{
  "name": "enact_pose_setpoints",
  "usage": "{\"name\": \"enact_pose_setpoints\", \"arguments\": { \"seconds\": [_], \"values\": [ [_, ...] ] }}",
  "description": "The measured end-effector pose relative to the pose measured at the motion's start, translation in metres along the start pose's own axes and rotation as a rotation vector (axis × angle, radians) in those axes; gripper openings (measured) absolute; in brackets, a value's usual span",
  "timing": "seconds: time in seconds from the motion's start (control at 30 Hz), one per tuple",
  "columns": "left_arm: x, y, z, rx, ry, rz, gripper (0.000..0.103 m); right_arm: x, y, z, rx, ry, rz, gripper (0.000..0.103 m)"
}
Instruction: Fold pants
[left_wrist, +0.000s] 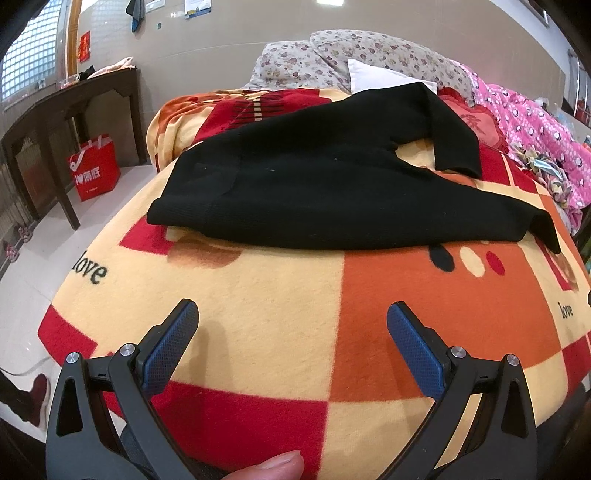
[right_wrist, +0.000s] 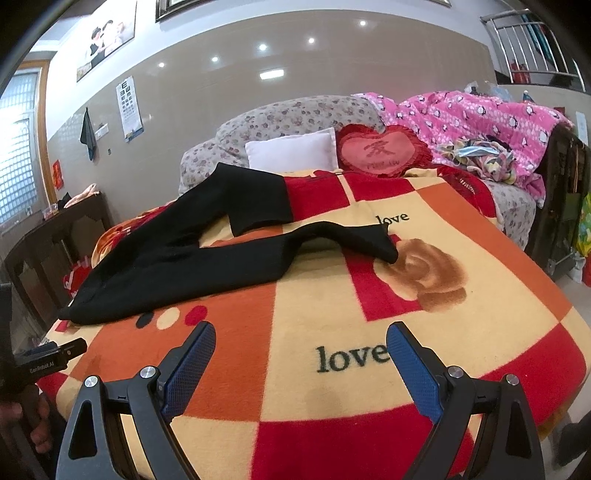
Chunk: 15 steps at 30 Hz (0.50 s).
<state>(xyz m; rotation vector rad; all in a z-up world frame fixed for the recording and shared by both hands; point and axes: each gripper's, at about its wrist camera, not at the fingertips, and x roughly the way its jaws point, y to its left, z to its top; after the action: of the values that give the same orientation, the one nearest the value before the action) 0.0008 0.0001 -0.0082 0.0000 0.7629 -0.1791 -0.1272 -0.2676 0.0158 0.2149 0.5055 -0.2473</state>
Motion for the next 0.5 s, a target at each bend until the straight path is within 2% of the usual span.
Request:
{"name": "enact_pose_setpoints", "arguments": {
  "seconds": [0.13,0.27,0.37,0.47,0.5],
  "values": [
    [-0.003,0.000,0.000,0.012,0.005,0.009,0.102,0.000,0.001,0.001,0.010,0.006,0.007,0.093],
    [-0.009,0.001,-0.006,0.042,0.010,0.051,0.102,-0.011,0.002,0.003,0.041,-0.025,0.025,0.093],
    [-0.021,0.005,-0.008,0.057,-0.016,0.080,0.102,-0.015,0.007,0.006,0.030,-0.037,0.011,0.093],
    [-0.033,0.012,-0.001,0.023,-0.065,0.019,0.103,-0.021,0.016,0.018,-0.023,-0.081,0.033,0.093],
    [-0.036,0.013,0.004,0.025,-0.091,0.029,0.103,-0.024,0.019,0.022,-0.047,-0.107,0.035,0.093]
  ]
}}
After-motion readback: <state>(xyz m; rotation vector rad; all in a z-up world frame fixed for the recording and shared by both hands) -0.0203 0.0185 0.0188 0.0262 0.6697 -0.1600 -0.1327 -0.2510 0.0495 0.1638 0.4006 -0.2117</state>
